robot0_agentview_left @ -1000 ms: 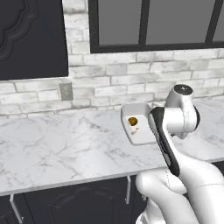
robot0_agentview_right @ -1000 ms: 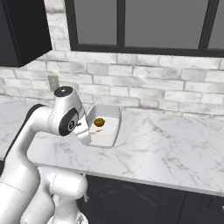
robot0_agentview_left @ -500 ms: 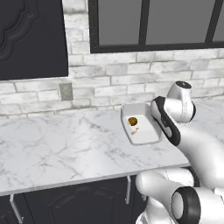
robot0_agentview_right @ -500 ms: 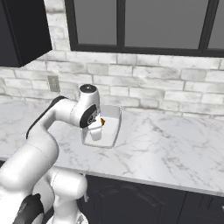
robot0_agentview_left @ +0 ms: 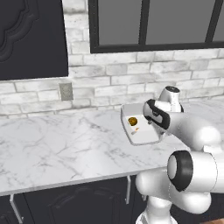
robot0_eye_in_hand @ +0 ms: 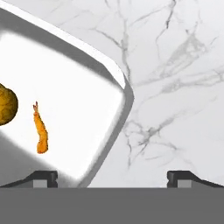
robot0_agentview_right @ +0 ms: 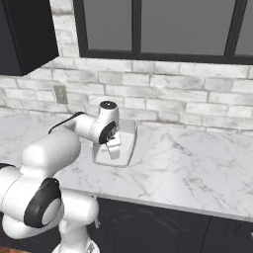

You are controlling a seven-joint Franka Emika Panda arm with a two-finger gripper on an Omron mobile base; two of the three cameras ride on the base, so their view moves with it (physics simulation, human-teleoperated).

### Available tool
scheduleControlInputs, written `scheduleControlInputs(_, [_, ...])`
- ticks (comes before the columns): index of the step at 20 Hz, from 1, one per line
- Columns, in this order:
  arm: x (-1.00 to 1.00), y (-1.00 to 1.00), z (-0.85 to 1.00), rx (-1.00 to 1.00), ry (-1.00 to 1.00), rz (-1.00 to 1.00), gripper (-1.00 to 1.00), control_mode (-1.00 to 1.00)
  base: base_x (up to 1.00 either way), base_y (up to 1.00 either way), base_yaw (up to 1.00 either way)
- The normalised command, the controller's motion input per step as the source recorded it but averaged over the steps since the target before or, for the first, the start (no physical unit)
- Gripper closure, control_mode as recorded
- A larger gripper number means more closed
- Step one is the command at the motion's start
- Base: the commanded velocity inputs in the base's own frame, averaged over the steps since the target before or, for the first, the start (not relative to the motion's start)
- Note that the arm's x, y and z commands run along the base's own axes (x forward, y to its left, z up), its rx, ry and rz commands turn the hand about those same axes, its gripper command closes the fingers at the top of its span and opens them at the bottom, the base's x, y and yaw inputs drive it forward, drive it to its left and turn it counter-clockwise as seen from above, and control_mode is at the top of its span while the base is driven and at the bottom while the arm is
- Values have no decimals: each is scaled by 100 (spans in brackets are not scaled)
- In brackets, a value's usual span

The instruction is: Place the tupperware on the top shelf of the fridge. Make space for the tupperware among the existing items by rearranging them on the shelves if needed. Close the fridge door when finished.

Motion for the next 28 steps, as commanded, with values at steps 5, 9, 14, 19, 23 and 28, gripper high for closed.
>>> scheduleControlInputs(5, [47,0,-63,0,0,0,-100,-100,0,0,0])
scheduleControlInputs(9, [48,0,-48,0,0,0,-100,-100,0,0,0])
scheduleControlInputs(14, [27,9,-32,0,0,-1,100,-100,0,0,0])
scheduleControlInputs(19, [-10,1,2,0,-1,-3,100,-100,0,0,0])
scheduleControlInputs(23, [-83,13,65,0,-11,-2,100,-100,0,0,0])
scheduleControlInputs(28, [-100,3,100,0,-32,-2,100,-100,0,0,0])
